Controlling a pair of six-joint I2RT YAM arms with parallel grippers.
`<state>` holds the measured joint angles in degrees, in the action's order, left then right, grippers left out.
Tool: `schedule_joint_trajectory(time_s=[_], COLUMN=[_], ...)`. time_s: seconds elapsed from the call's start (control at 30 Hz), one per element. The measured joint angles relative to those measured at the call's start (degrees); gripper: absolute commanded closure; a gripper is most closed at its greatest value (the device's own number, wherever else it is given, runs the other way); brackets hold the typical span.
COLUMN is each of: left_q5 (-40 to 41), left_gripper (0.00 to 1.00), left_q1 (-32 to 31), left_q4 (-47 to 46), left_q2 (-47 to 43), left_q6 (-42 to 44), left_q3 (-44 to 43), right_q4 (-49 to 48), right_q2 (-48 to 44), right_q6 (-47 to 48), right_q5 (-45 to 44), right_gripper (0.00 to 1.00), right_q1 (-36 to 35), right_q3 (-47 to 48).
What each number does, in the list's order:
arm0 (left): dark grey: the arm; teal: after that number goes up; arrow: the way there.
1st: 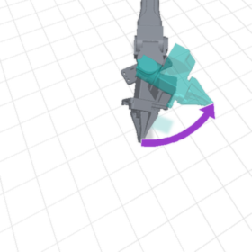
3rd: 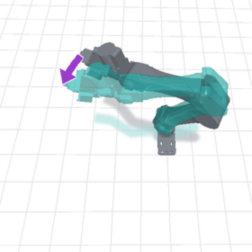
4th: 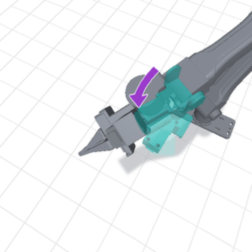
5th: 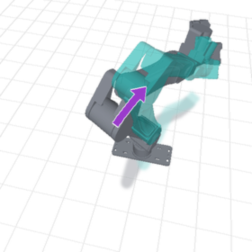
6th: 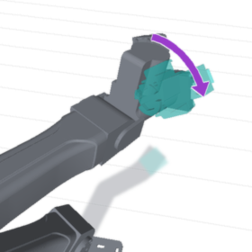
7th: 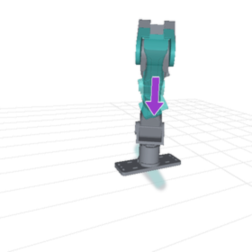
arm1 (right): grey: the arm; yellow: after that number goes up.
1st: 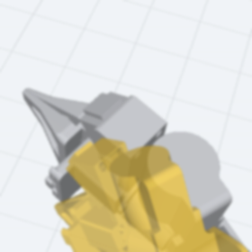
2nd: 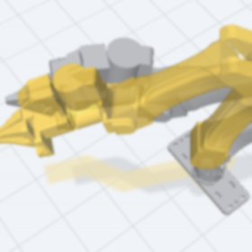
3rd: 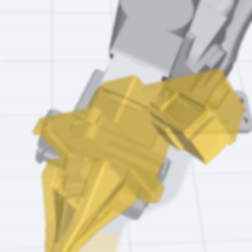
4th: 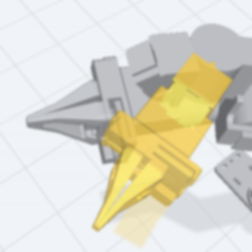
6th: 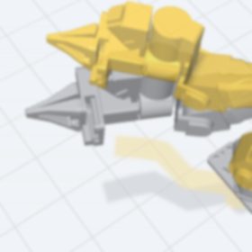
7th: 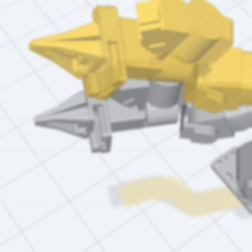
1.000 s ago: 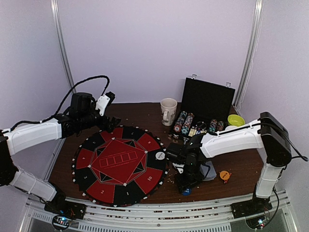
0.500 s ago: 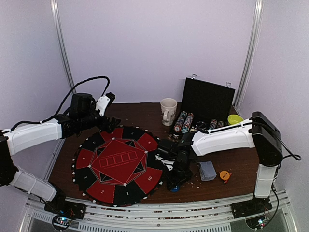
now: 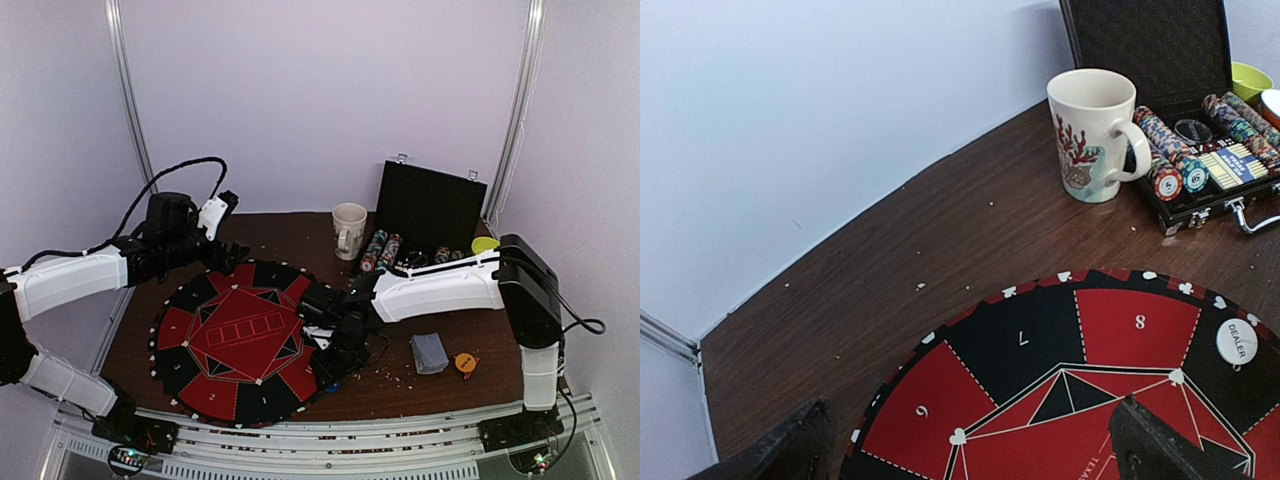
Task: Distribute texas hold em gaming equipment
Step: Move the small blind button to position 1.
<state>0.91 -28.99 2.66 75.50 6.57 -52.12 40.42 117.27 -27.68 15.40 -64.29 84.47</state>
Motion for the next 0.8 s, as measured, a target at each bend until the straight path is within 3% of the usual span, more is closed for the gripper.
schedule_joint_trajectory(time_s=[0.47, 0.8], left_q5=[5.81, 10.05], left_gripper=[0.02, 0.02], left_q1=[0.00, 0.00], left_q4=[0.46, 0.48], left_q2=[-2.16, -4.33], left_q6=[-1.27, -1.60], left_q3=[-0.02, -0.02], right_q4=[1.46, 3.56], right_q2=[12.07, 12.39], right_q6=[8.48, 14.60], right_q5=[-1.36, -2.29], right_gripper=[0.59, 0.58], right_q1=[-4.31, -8.94], right_q3=[18.88, 19.96])
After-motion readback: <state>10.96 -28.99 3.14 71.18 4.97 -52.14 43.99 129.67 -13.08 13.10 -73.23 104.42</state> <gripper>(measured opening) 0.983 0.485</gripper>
